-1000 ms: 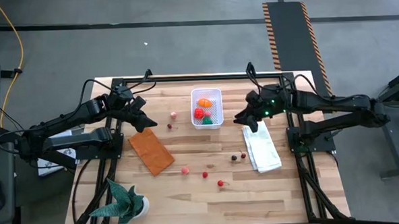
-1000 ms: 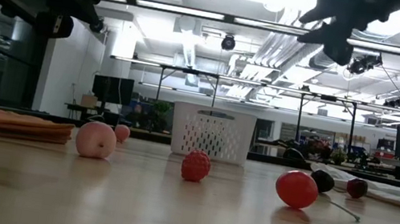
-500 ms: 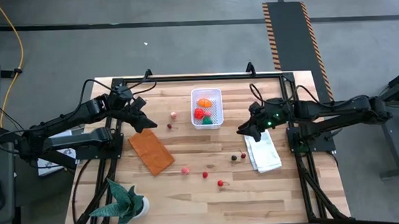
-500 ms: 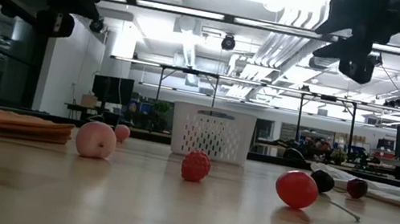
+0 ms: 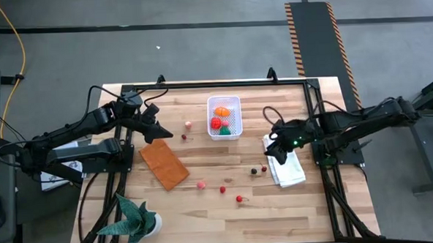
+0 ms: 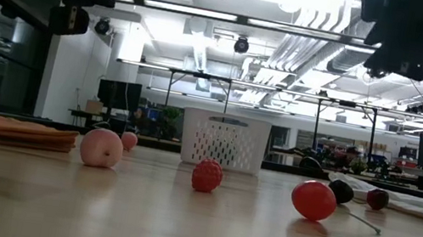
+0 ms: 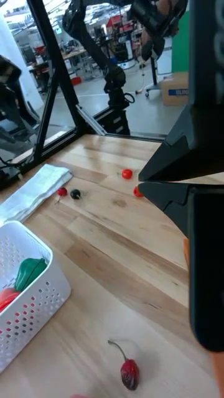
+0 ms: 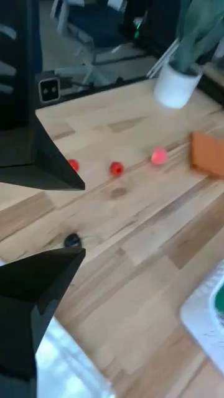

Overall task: Pick and placing Produce into tupperware
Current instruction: Put the black cherry into the white bin

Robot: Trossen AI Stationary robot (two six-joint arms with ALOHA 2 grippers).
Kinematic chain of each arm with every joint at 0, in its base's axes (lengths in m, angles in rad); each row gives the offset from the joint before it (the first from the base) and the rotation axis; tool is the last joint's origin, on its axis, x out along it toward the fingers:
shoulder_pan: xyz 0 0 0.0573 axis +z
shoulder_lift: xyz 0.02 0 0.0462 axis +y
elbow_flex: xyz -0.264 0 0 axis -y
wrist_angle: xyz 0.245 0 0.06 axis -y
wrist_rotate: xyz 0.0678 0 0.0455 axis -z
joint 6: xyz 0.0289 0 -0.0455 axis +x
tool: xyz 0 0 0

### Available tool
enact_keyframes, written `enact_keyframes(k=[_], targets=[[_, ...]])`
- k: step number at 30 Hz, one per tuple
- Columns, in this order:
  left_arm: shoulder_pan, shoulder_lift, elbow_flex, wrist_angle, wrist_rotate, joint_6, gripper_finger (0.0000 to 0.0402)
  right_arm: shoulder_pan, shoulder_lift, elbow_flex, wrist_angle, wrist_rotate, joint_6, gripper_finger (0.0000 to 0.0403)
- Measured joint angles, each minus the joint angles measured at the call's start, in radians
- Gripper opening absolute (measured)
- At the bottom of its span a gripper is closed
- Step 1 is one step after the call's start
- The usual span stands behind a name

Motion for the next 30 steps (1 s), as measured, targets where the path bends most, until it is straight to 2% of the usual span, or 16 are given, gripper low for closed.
enact_keyframes(k=[10,23,30], targets=[[0.0,0.0,0.0,-0.011,0.002,0.003,0.0003,0.066,0.261,0.23,-0.27,0.055,-0.066,0.0149],[0.0,0.0,0.0,-0.016,0.022,0.006,0.0003,0.072,0.454,0.431,-0.402,0.1,-0.103,0.0149],[0.0,0.0,0.0,-0.016,0.048,0.028,0.0003,0.097,0.564,0.521,-0.445,0.103,-0.241,0.0149]])
